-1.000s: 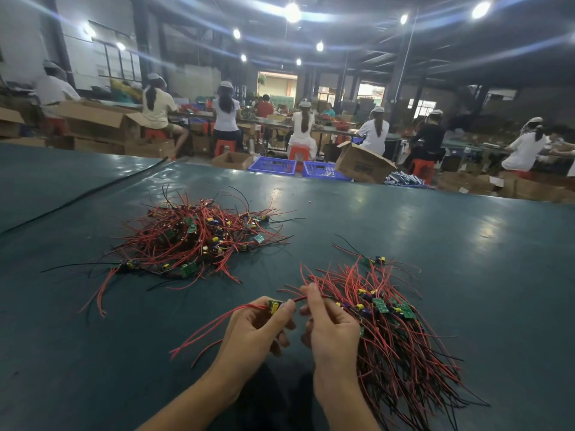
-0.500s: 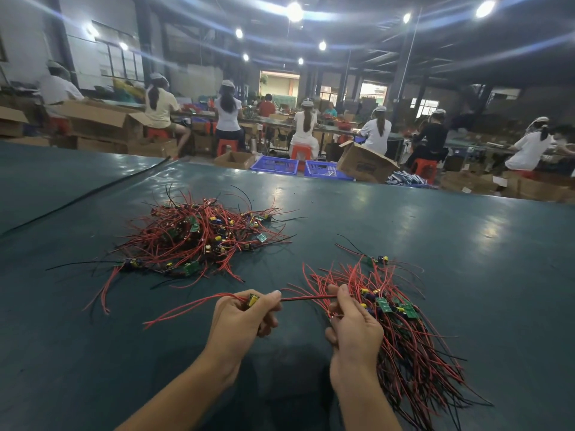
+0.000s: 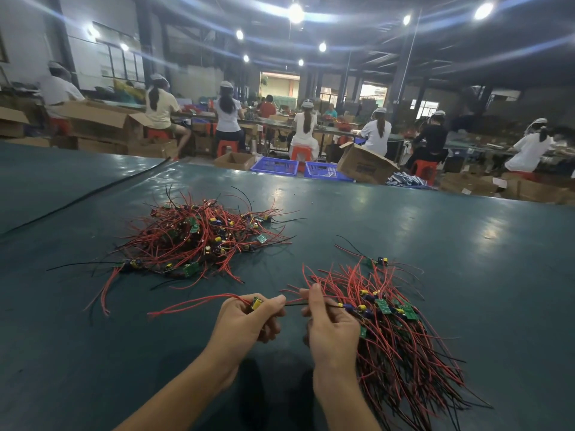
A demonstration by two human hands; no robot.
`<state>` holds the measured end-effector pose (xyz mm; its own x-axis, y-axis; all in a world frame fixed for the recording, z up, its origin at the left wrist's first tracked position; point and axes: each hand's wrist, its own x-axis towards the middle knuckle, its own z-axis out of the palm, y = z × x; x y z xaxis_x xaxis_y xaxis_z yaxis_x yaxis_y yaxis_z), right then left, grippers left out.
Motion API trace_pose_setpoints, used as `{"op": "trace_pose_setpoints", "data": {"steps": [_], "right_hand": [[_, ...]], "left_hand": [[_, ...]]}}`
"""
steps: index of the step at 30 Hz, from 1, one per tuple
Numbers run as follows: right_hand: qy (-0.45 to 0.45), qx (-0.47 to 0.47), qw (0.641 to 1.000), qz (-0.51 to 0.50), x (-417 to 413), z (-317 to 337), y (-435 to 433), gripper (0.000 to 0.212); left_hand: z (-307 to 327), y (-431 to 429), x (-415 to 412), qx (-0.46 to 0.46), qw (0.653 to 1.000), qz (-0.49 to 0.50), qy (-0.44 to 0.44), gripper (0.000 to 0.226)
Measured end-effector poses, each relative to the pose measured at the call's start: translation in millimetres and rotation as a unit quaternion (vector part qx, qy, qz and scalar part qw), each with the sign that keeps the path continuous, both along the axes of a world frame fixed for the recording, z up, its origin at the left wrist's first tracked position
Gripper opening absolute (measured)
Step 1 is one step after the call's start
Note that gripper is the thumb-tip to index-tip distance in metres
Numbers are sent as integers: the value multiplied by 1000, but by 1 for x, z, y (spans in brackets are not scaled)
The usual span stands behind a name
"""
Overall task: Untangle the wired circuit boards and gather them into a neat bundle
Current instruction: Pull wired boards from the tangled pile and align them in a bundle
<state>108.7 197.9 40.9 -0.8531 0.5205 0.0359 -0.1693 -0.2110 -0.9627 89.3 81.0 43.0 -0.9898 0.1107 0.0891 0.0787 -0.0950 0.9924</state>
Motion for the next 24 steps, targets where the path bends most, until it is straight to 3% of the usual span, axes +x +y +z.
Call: {"op": "trace_pose_setpoints", "data": {"steps": [2, 5, 10, 15, 20, 24], "right_hand": [[9, -92, 995, -31, -5, 1, 13, 32], [18, -147, 989, -23, -5, 2, 23, 23], [20, -154, 988, -17, -4, 1, 24, 23], [59, -137, 989, 6, 0, 5, 22, 28], [76, -180, 980, 47, 3, 7, 28, 54], [12, -53, 993, 107, 4, 2, 13, 54]], "left_hand": [[2, -2, -3, 12, 1000, 3, -10, 33], [3, -5, -6, 32, 999, -4, -32, 26], [2, -9, -11, 170, 980, -39, -94, 21], [4, -14, -16, 255, 963, -21, -90, 18], [7, -20, -22, 223, 970, -19, -94, 30], [7, -18, -21, 152, 968, -135, -146, 35]]}}
